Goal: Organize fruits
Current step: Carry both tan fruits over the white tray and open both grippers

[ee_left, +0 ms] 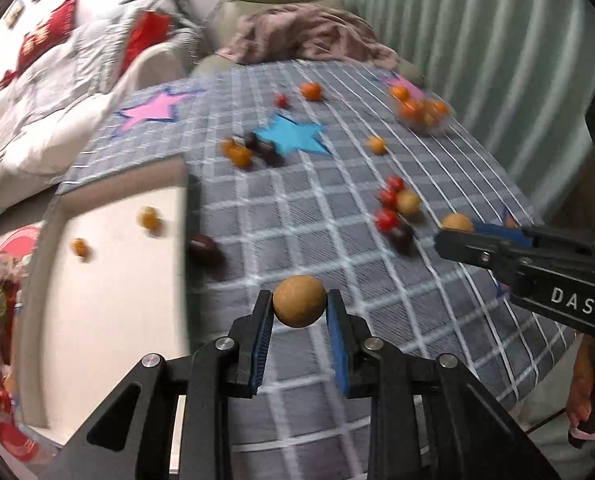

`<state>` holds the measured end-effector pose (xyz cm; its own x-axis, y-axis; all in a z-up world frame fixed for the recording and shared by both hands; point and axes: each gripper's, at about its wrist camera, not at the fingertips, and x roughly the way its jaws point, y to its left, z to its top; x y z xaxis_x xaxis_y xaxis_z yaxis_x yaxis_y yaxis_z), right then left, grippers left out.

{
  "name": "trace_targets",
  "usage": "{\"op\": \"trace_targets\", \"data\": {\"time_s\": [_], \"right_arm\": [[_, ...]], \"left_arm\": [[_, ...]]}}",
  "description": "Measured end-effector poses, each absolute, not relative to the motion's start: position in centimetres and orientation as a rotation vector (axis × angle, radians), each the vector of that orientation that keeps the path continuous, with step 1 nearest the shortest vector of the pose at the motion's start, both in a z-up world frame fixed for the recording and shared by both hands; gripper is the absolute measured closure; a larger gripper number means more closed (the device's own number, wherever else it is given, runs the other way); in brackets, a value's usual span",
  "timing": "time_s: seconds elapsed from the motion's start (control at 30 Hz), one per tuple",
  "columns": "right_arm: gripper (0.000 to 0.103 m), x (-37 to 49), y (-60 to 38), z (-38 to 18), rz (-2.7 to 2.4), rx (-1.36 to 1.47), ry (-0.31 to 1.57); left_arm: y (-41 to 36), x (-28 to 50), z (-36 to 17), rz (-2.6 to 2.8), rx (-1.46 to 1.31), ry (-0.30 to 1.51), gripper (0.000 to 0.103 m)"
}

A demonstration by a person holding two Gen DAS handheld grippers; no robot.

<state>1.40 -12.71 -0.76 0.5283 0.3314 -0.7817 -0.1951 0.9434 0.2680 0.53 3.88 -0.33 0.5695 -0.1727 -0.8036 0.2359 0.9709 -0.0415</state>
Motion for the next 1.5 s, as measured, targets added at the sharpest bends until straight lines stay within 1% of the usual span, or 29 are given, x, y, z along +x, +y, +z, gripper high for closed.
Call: {"op": "trace_targets", "data": {"time_s": [0.27,0.4,0.53,0.7,0.93,1.27,1.3,1.33,1.37,1.4,1.43,1.47,1.5], "right_arm": [[0.076,5.1,-5.4,2.8,0.436,0.076,0.940],[0.076,6.7,-1.1,3.5,0.501,0.037,0.949],[0.076,8.3,2.8,3.1,0.554,0.010,0.977],[0.076,9.7,7.0,1.0,0.590,-0.037,1.029],[0.076,11.6,10.4,-2.1,0.610,-0.068,1.112],[0.075,12.4,11.7,-5.2,0.612,-0.099,1.179],[0.074,12.4,11.6,-5.3,0.610,-0.099,1.182],[0.069,12.5,11.6,-5.4,0.610,-0.096,1.188],[0.060,12.5,11.7,-5.5,0.612,-0.094,1.191],[0.055,12.5,11.7,-5.5,0.612,-0.093,1.190],[0.046,12.5,11.7,-5.4,0.614,-0.093,1.187],[0.041,12.5,11.7,-5.4,0.617,-0.091,1.185],[0.040,12.5,11.7,-5.3,0.617,-0.091,1.183]], "left_arm": [[13.1,3.2,2.3,-0.040,0.001,0.889,0.074],[17.0,4.3,2.3,0.041,-0.036,0.881,0.074],[19.9,5.5,1.0,0.094,-0.062,0.903,0.074],[20.9,6.4,-1.4,0.116,-0.061,0.948,0.074],[21.6,7.1,-3.8,0.128,-0.053,0.993,0.074],[22.1,7.5,-5.5,0.119,-0.071,1.011,0.074],[22.0,7.5,-5.6,0.114,-0.072,1.014,0.074],[21.9,7.5,-5.8,0.110,-0.070,1.016,0.074],[21.9,7.5,-5.9,0.107,-0.067,1.018,0.074],[21.8,7.6,-5.9,0.101,-0.065,1.021,0.074],[21.7,7.6,-5.9,0.097,-0.061,1.025,0.071],[21.6,7.7,-5.9,0.098,-0.058,1.025,0.044],[21.6,7.6,-5.8,0.109,-0.054,1.018,0.018]]}}
